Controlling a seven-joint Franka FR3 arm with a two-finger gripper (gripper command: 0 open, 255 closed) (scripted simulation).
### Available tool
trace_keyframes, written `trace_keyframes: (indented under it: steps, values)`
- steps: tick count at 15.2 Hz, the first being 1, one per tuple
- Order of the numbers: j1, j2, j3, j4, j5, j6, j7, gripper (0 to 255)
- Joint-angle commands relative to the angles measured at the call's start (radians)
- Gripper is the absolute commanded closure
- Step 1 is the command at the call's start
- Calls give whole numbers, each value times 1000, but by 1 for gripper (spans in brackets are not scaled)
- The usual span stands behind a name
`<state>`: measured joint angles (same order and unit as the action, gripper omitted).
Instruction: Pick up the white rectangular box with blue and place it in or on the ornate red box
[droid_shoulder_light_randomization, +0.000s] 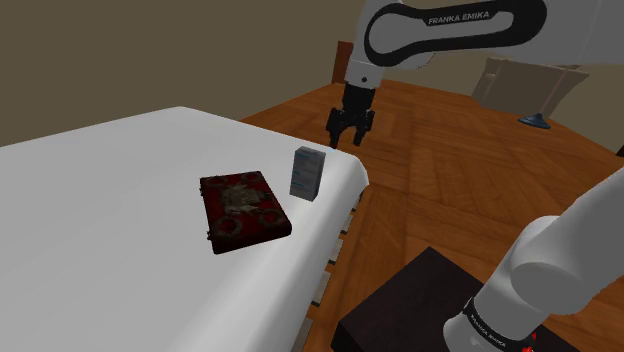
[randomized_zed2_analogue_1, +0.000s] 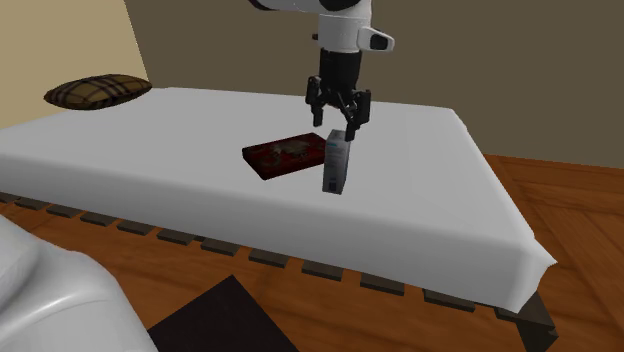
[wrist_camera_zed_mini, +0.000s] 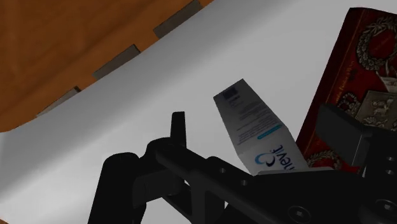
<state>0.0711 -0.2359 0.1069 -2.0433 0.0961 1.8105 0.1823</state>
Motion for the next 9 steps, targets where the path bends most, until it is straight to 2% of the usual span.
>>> trace_keyframes:
  steps: [1, 5, 9]
  values:
    - [8, 69, 18, 45, -15, 18, 16, 0]
    - [25, 206, 44, 148, -49, 37, 45, 0]
    - [26, 212, 45, 101, -49, 90, 46, 0]
